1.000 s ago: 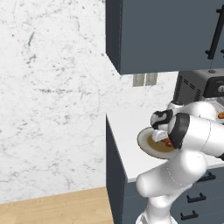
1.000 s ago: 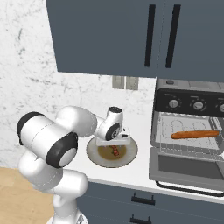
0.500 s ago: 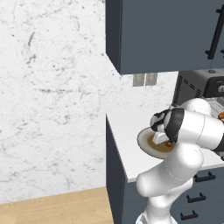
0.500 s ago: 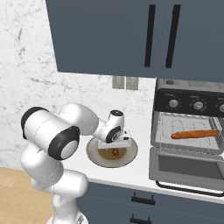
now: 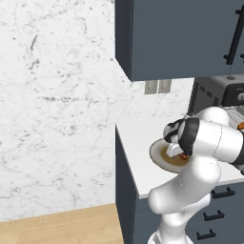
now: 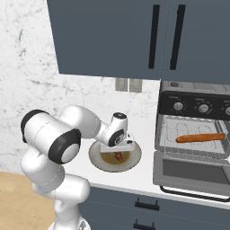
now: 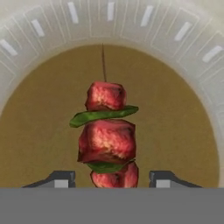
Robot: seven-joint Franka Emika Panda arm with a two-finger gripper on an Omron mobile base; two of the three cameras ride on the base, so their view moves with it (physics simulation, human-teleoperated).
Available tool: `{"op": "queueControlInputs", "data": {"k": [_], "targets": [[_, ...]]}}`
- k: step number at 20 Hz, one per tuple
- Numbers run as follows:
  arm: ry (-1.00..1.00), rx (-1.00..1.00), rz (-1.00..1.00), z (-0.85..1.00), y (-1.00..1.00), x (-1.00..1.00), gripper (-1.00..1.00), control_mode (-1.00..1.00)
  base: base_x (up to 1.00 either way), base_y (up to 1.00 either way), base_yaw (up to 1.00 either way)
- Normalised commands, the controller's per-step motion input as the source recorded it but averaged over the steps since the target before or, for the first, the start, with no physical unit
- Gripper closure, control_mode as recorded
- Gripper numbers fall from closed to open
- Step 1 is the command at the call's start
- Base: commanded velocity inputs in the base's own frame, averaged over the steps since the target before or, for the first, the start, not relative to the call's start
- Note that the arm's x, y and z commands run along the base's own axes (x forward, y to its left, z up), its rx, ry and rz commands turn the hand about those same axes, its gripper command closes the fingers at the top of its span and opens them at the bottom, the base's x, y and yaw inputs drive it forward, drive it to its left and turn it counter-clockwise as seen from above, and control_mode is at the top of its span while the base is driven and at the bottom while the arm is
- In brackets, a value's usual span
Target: Pick up the kebab skewer and baguette bread, and place them inside the toaster oven. Close the toaster oven door and start by setting the timer.
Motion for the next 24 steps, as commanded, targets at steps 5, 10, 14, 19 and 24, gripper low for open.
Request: {"op": "queueControlInputs", "data": {"k": [5, 10, 14, 19, 24], "targets": [[0.0, 0.0, 0.0, 0.0, 0.0, 0.0, 1.0, -1.0, 0.0, 0.0, 0.0], [0.0, 0.0, 0.0, -0.01, -0.04, 0.0, 1.0, -1.0, 0.0, 0.0, 0.0], [-0.02, 0.0, 0.02, -0.1, -0.08, 0.02, 1.0, -1.0, 0.0, 0.0, 0.0], [0.0, 0.01, 0.17, 0.83, 0.0, -0.24, 1.0, -1.0, 0.0, 0.0, 0.0], [0.0, 0.0, 0.27, 0.99, -0.01, -0.51, 1.0, -1.0, 0.0, 0.0, 0.0]]}}
